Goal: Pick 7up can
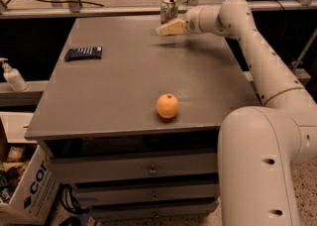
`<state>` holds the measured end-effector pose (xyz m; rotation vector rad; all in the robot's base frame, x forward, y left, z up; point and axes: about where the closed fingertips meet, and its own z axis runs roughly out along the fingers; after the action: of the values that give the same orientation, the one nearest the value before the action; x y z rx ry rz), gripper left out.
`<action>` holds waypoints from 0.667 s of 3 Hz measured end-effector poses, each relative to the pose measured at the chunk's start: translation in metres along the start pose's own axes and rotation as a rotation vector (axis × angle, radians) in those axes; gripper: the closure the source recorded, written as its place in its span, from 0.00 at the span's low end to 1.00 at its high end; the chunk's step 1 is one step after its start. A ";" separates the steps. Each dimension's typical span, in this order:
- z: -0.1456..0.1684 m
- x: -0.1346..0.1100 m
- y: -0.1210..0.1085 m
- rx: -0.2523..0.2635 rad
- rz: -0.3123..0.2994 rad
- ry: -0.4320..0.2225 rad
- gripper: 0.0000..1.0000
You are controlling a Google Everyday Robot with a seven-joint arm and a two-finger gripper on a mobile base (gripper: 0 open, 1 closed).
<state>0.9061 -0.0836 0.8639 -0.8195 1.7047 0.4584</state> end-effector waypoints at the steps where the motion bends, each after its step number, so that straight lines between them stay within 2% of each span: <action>1: 0.016 -0.005 0.001 -0.008 0.004 0.000 0.00; 2: 0.028 -0.008 0.002 -0.002 0.005 0.020 0.16</action>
Offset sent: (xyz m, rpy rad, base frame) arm 0.0420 0.0225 0.0084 -0.0338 0.0327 -0.0231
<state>0.9247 -0.0616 0.8629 -0.8246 1.7257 0.4569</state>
